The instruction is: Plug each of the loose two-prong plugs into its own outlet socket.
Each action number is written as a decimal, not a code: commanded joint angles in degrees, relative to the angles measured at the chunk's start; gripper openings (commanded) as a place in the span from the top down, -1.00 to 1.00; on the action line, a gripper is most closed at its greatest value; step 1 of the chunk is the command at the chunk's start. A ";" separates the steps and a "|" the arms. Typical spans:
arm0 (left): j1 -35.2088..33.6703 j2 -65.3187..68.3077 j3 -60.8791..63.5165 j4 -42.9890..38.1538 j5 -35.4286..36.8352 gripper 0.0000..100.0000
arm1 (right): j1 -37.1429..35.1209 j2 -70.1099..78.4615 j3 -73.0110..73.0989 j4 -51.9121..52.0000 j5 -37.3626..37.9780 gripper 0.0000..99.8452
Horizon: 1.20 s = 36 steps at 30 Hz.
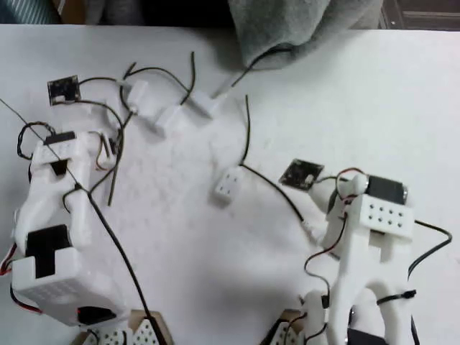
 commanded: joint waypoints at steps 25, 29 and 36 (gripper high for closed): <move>0.84 -1.80 -0.35 -0.97 -0.44 0.62 | -8.40 23.87 3.87 -25.01 0.53 0.39; 0.84 -1.80 -0.26 -1.67 -0.44 0.62 | -7.25 26.95 0.88 -24.92 0.62 0.40; 0.84 -1.80 0.00 -2.11 -0.44 0.62 | -7.08 34.42 -5.71 -21.14 2.90 0.48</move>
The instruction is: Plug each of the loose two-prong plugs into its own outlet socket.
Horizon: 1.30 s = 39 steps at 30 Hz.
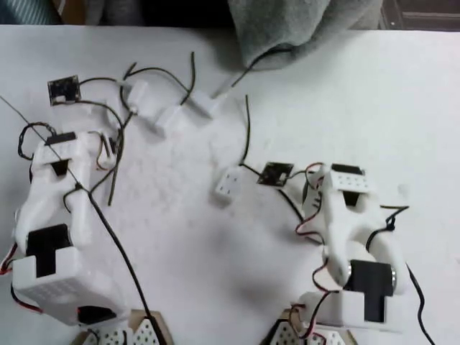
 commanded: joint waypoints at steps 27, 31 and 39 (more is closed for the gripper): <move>0.84 -1.71 -0.09 -0.79 -0.35 0.62 | 2.42 6.20 -5.80 5.67 4.13 0.48; 0.84 -1.71 -0.09 -0.62 -0.35 0.62 | 2.42 6.20 -5.80 5.58 4.22 0.48; 0.84 -1.71 -0.09 -0.79 -0.35 0.62 | 2.68 6.20 -5.71 7.16 3.78 0.50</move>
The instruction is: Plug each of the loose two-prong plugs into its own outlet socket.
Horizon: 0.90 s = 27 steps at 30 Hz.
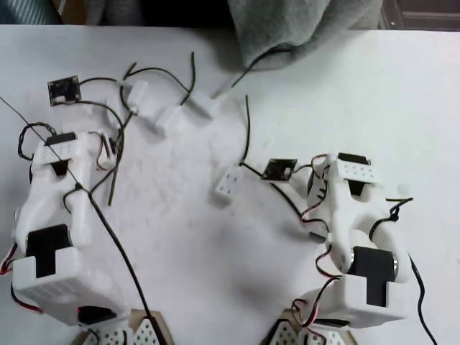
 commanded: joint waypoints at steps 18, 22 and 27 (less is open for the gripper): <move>0.84 -1.71 -0.26 -0.70 -0.35 0.62 | 0.31 0.75 0.97 -1.63 -7.56 0.93; 0.84 -1.71 -0.26 -0.70 -0.35 0.62 | -0.75 -0.13 0.97 -1.63 -8.09 0.93; 0.84 -1.71 -0.26 -0.70 -0.35 0.62 | -4.18 -3.74 1.32 -1.27 -14.77 0.93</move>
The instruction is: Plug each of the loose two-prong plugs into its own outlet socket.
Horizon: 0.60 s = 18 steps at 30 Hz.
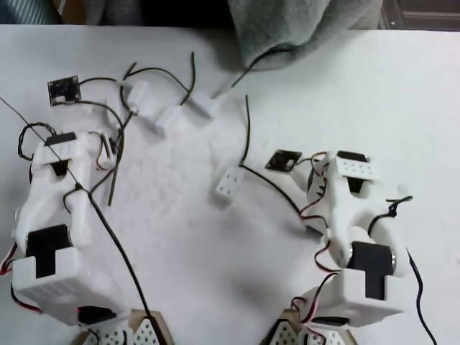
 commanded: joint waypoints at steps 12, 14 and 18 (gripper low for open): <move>0.84 -1.71 -0.26 -0.70 -0.35 0.62 | -15.52 -27.03 0.09 0.48 -20.04 0.92; 0.84 -1.80 -0.26 -0.79 -0.18 0.62 | -17.10 -32.75 0.09 0.48 -22.95 0.92; 0.92 -2.15 -0.26 -0.53 -0.09 0.62 | -19.82 -45.49 0.00 0.40 -27.43 0.92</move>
